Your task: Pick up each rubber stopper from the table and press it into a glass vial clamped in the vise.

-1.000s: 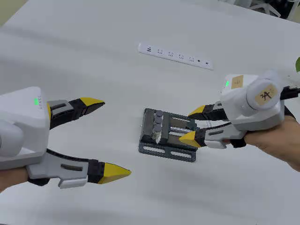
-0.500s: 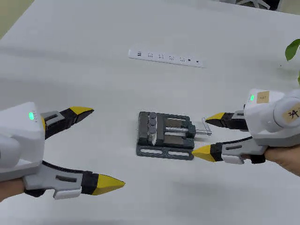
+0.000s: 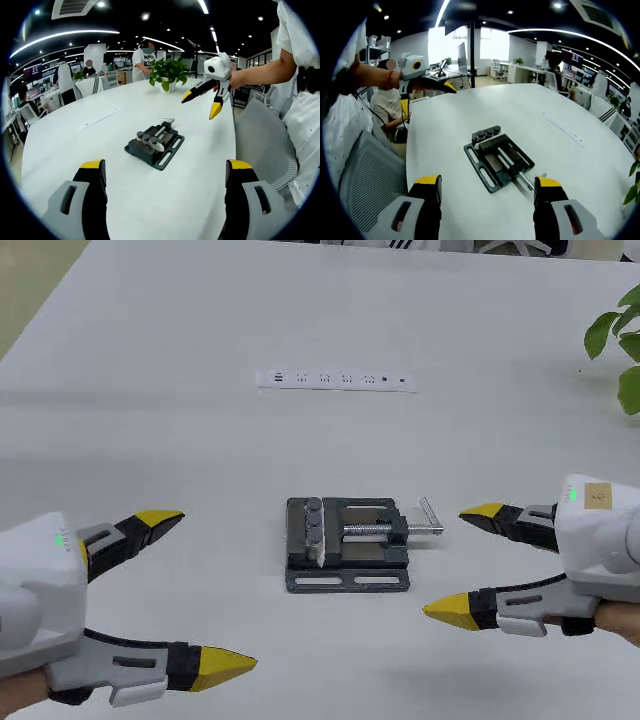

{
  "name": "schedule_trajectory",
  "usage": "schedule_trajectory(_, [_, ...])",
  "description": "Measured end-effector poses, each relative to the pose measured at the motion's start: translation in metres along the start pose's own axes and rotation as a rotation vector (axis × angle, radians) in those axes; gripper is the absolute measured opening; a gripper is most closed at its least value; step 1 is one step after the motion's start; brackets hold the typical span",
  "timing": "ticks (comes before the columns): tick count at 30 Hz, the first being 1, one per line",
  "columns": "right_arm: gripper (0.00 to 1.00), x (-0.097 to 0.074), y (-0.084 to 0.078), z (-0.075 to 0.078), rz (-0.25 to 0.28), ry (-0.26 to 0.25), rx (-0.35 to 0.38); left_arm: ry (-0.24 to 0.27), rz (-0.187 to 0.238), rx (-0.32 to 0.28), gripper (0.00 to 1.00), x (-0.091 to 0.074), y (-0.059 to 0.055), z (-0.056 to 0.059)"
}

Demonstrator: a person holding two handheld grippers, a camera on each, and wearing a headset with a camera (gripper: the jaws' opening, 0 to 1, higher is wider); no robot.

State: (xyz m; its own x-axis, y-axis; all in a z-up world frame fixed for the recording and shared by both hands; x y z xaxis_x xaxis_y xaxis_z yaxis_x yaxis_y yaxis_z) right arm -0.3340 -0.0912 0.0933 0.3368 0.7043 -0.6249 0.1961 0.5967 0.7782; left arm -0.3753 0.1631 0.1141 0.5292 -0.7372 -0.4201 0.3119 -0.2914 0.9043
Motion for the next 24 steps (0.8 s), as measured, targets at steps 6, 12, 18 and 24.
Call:
schedule_trajectory(6, [0.76, -0.004, -0.005, -0.001, 0.016, -0.002, 0.011, -0.004, -0.011, 0.006, 0.99, 0.005, -0.002, -0.001])
schedule_trajectory(12, [0.81, -0.004, -0.011, -0.003, 0.032, 0.006, 0.027, 0.0, -0.02, -0.002, 0.99, 0.011, -0.01, -0.003])
schedule_trajectory(18, [0.82, -0.004, -0.014, -0.002, 0.032, 0.009, 0.033, 0.001, -0.021, -0.009, 0.99, 0.017, -0.012, -0.004])
schedule_trajectory(24, [0.81, -0.005, -0.012, -0.001, 0.039, 0.001, 0.036, 0.002, -0.019, -0.015, 0.99, 0.019, -0.012, -0.004])
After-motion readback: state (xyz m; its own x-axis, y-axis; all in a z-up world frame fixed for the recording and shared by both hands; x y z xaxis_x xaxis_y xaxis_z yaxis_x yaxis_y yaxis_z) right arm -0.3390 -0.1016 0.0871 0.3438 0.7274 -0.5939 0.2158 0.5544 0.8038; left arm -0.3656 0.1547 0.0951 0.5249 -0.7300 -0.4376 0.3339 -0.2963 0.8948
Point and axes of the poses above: the centre of the closed fingertips' face, and the gripper's own axes: x roughly forward along the fingers, z roughly to its right, y roughly out of its top, the point moved 4 cm from there along -x, roughly backward along the fingers, and after that the axes turned 3 degrees about -x, right-handed, at the moved point
